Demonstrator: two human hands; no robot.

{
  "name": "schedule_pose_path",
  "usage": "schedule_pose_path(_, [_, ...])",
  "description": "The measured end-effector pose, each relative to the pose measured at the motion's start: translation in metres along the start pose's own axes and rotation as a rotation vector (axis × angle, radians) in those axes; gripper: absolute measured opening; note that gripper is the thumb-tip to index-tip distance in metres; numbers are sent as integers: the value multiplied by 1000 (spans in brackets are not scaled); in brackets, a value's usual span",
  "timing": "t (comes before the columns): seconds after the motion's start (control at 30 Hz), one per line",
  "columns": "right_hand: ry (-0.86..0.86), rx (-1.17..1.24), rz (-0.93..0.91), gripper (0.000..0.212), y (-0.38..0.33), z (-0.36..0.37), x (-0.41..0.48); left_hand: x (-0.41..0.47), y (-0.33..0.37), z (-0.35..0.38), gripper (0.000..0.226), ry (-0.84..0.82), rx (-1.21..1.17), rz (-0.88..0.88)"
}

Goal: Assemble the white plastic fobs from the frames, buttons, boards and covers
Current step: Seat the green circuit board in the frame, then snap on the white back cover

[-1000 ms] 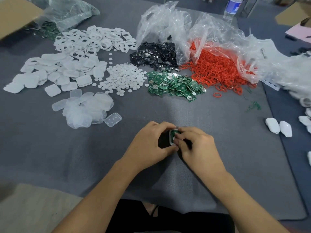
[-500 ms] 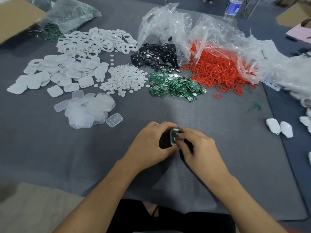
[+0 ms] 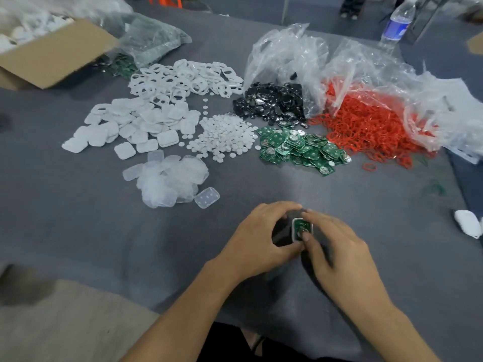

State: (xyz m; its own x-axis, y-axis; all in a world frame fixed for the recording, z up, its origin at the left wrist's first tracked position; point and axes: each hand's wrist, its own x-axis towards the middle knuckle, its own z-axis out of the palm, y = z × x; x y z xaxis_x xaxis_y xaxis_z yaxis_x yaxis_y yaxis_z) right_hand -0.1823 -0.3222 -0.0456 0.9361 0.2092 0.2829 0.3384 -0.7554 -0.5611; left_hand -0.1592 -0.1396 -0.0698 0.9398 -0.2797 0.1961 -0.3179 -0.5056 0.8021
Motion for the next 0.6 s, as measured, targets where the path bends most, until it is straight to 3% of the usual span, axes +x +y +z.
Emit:
schedule_pose_path(0.13, [31,41,-21,39,-21,14,18,-4,5,-12,49,182,-197,-64])
schedule_pose_path(0.23, [33,116,-34,39,-47,34,45,-6,4,-31,48,343,-212,-143])
schedule_pose_path(0.43, [-93,225,-66,34,-111,85,116,9,-21,-106,29,677,-9,-310])
schedule_pose_path(0.6, [-249,101,-108,20,-156,137,190,43,-73,-162,30,705,235,-443])
